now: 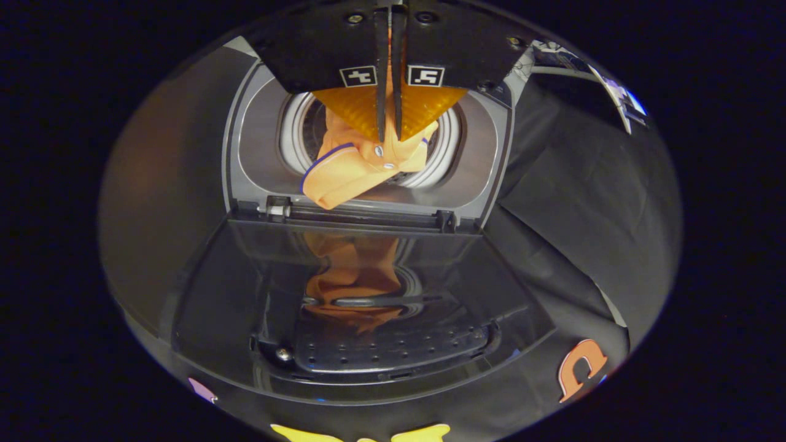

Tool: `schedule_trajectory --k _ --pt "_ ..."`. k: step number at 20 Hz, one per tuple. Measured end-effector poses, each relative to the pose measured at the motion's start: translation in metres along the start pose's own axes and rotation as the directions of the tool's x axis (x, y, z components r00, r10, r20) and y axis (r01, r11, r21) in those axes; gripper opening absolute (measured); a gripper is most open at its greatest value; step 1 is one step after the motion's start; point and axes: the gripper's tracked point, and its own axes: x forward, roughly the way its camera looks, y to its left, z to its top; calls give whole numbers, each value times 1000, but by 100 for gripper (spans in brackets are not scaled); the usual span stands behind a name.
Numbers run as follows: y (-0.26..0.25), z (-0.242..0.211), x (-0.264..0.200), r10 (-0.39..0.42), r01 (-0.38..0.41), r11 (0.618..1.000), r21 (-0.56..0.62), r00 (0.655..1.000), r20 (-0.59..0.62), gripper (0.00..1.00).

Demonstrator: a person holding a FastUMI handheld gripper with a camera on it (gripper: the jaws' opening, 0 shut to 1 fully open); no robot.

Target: Put the clothes into the washing machine and then close the washing machine lid.

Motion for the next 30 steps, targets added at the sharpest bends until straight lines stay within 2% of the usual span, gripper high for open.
schedule_trajectory --k 1,2,6,17,22,30 --pt "-1 -3 3 -4 4 1000 5 1000 -13 5" --pt "3 -4 2 16 -16 1000 9 1000 -25 12" --pt "-3 3 3 -17 17 1000 10 1000 12 98" --pt "10 15 -26 8 -7 1000 -30 998 57 98" --pt "25 48 -81 25 -24 1000 -4 990 137 98" --pt "36 111 -183 -44 46 999 1 960 276 98"
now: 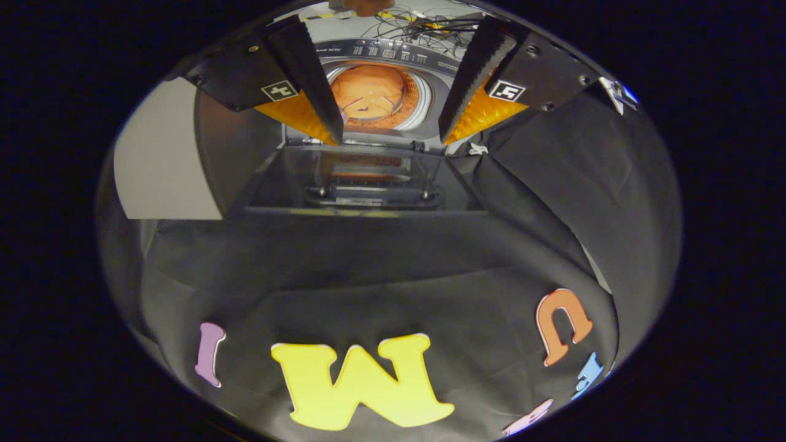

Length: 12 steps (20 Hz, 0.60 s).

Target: Put the clothes into the washing machine and then close the washing machine lid.

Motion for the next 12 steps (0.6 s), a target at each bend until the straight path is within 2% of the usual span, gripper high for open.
schedule_trajectory --k 6,9,12 --pt "4 42 -35 -34 33 999 15 995 90 98" --pt "2 54 -26 -40 37 999 35 995 94 98" --pt "-4 66 2 -33 28 997 66 996 80 98"
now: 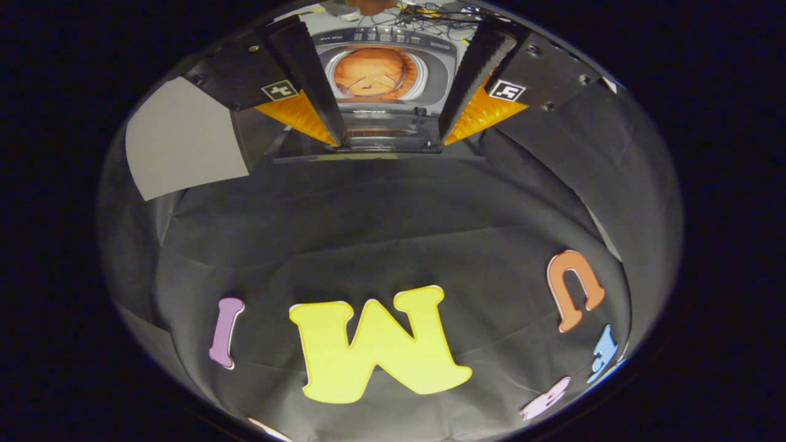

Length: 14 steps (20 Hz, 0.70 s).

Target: Put the clothes into the washing machine and then close the washing machine lid.

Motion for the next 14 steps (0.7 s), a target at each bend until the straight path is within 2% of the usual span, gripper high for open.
schedule_trajectory --k 7,14 --pt "-15 9 87 -1 3 1000 25 997 -75 98" --pt "-21 4 151 -30 32 999 10 990 -138 98"
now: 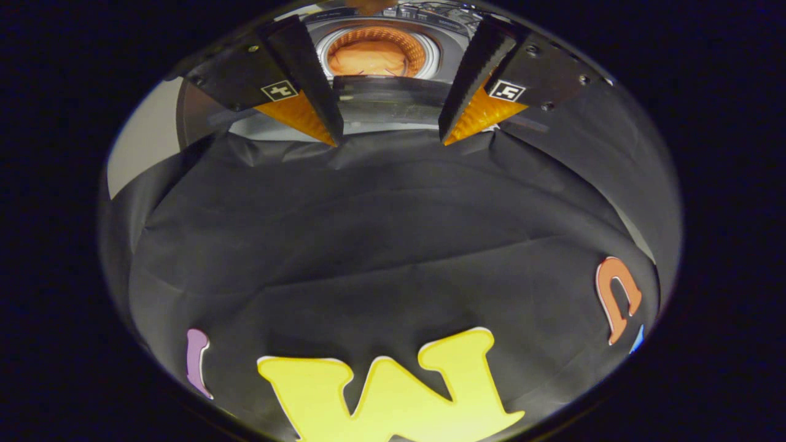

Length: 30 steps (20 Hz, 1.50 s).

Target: Put the clothes into the washing machine and then close the washing machine lid.

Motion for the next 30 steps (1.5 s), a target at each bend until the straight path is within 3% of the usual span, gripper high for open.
schedule_trajectory --k 9,19,30 --pt "-9 -5 31 -94 94 995 -40 995 -18 98" --pt "-7 -14 22 -80 81 996 -48 997 5 98" --pt "-5 -68 -13 -89 89 995 -53 996 9 98"
